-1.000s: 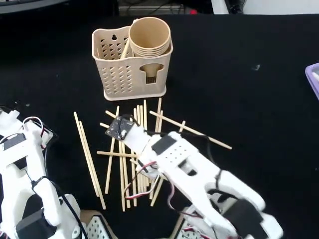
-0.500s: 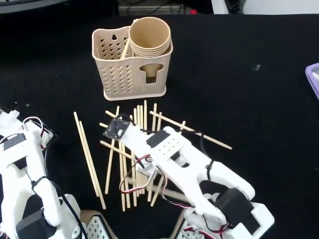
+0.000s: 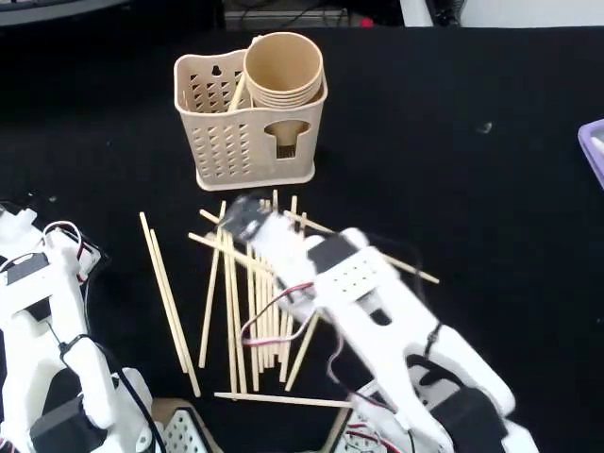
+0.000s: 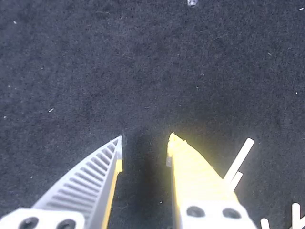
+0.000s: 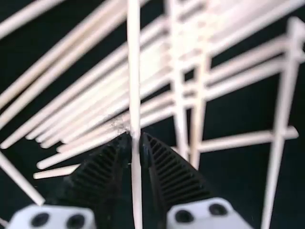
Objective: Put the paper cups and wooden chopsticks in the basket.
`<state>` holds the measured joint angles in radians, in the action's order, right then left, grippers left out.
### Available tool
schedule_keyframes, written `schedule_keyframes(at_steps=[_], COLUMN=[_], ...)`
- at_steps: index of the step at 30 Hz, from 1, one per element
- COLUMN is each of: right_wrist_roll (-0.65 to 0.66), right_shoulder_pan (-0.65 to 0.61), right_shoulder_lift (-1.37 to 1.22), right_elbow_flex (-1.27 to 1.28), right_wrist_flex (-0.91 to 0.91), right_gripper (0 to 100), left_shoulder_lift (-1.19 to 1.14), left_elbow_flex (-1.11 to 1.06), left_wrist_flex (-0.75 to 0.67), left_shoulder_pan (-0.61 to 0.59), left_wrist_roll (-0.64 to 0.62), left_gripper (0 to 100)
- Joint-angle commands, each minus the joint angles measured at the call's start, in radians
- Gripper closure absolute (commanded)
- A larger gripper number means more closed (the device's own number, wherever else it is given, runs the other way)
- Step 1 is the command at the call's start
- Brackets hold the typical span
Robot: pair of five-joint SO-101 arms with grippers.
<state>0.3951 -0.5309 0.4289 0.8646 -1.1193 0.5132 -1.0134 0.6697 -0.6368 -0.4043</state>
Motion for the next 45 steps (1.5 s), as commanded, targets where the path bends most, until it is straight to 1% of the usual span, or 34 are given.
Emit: schedule_keyframes(at_steps=[1, 3, 6, 8, 12, 16, 20, 24, 26, 28, 31, 33, 34, 36, 39, 41, 45], right_wrist_roll=[0.018, 0.052, 0.069, 0.091, 0.104, 0.138, 0.143, 0.137, 0.137, 0.137, 0.132, 0.087, 0.066, 0.043, 0.038, 0.043, 0.058], right_shoulder_pan=[0.1, 0.126, 0.157, 0.181, 0.216, 0.212, 0.215, 0.21, 0.21, 0.21, 0.198, 0.172, 0.149, 0.095, 0.044, 0.043, 0.089], right_shoulder_lift=[0.093, 0.133, 0.17, 0.179, 0.179, 0.185, 0.185, 0.185, 0.18, 0.177, 0.176, 0.162, 0.147, 0.102, 0.01, -0.065, -0.217], right_elbow_flex=[0.019, 0.071, 0.151, 0.199, 0.265, 0.286, 0.285, 0.246, 0.196, 0.153, 0.111, 0.097, 0.088, 0.068, 0.031, 0.001, -0.064], right_wrist_flex=[-0.023, -0.02, 0.017, 0.04, 0.069, 0.075, 0.161, 0.218, 0.219, 0.219, 0.219, 0.219, 0.219, 0.219, 0.226, 0.226, 0.219], right_gripper=[98.0, 92.8, 81.2, 78.1, 80.5, 80.5, 81.2, 92.4, 94.6, 91.3, 80.5, 74.0, 73.0, 73.4, 77.2, 78.9, 79.3], left_shoulder_lift=[0.034, 0.034, 0.034, 0.034, 0.034, 0.034, 0.034, 0.034, 0.034, 0.034, 0.034, 0.034, 0.034, 0.034, 0.032, 0.032, 0.032], left_elbow_flex=[0.01, 0.01, 0.012, 0.012, 0.012, 0.012, 0.012, 0.012, 0.012, 0.012, 0.012, 0.013, 0.013, 0.013, 0.012, 0.008, 0.008], left_wrist_flex=[-0.012, -0.012, -0.012, -0.012, -0.012, -0.012, -0.012, -0.012, -0.012, -0.012, -0.012, -0.012, -0.014, -0.014, -0.014, -0.014, -0.014], left_shoulder_pan=[0.005, 0.007, 0.007, 0.007, 0.008, 0.008, 0.008, 0.008, 0.008, 0.008, 0.008, 0.008, 0.008, 0.008, 0.01, 0.01, 0.008], left_wrist_roll=[0.0, 0.0, 0.0, 0.0, 0.0, 0.0, 0.0, 0.0, 0.0, 0.0, 0.0, 0.0, 0.0, 0.0, 0.0, 0.0, 0.0], left_gripper=[84, 84, 84, 84, 84, 84, 84, 84, 84, 84, 84, 84, 84, 84, 84, 84, 84])
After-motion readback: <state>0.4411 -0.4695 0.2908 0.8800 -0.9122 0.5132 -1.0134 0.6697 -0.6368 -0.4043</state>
